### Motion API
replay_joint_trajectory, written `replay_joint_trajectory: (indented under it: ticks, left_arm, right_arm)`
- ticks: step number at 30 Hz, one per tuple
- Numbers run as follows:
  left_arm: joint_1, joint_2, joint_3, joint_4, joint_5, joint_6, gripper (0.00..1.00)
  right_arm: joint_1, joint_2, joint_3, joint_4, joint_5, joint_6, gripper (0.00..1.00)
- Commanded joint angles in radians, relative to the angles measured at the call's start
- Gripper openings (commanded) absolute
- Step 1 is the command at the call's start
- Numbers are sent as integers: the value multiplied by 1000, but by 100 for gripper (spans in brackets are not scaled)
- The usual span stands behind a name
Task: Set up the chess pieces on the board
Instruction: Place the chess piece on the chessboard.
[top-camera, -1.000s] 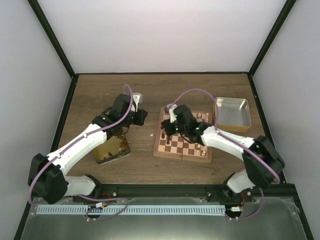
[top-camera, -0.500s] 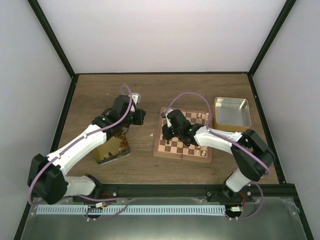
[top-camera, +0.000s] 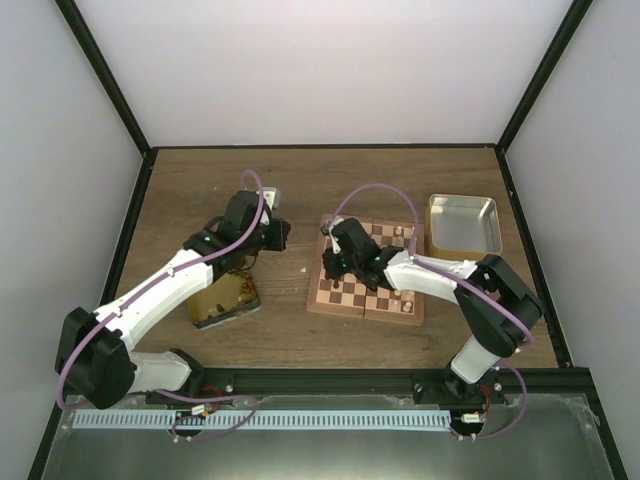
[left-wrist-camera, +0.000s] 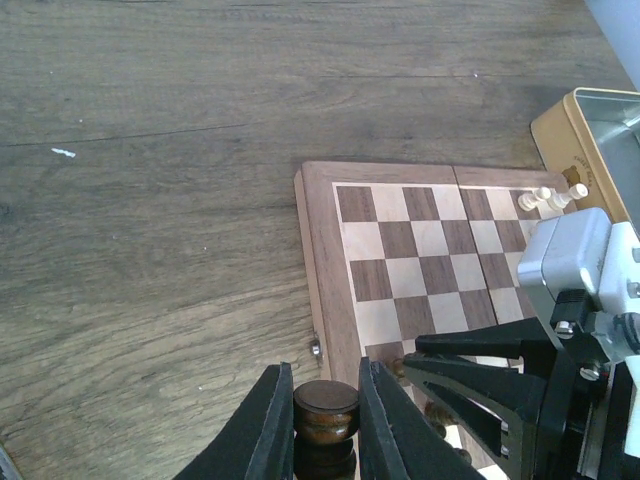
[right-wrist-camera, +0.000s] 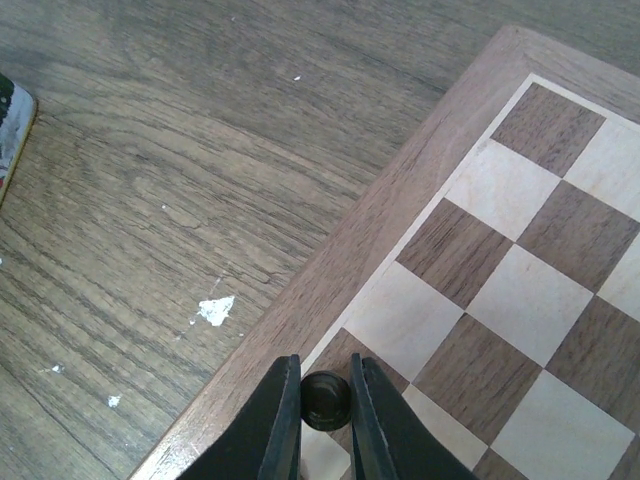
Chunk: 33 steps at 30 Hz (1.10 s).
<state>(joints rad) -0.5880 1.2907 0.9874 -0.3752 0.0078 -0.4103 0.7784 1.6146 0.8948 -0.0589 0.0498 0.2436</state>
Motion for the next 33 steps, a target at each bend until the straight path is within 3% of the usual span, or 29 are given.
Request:
replay_joint_trajectory:
  ticks: [1,6,12,21,27,33]
  left_arm:
    - [4,-7,-11,24,-3,-3,10]
    - [4,-9,-11,22,-5,-3,10]
    - [4,-17,-8,24,-5,-9,10]
    - [4,-49,3,71,26,-62,10]
    - [5,-132,-33,300,112,-271,9]
    - [4,-200,-155,635,180,-647,10]
  right_arm:
    - [3,24,20,27,15,-6,11]
    - [2,38,23,14,29,3,16]
    - [3,-23,65,-54,34,70,42]
    - [2,-214,115,-74,17,167,56]
    - [2,-388,-23,173,-181,254,66]
    - [2,-487,-162,535,-365,388,70]
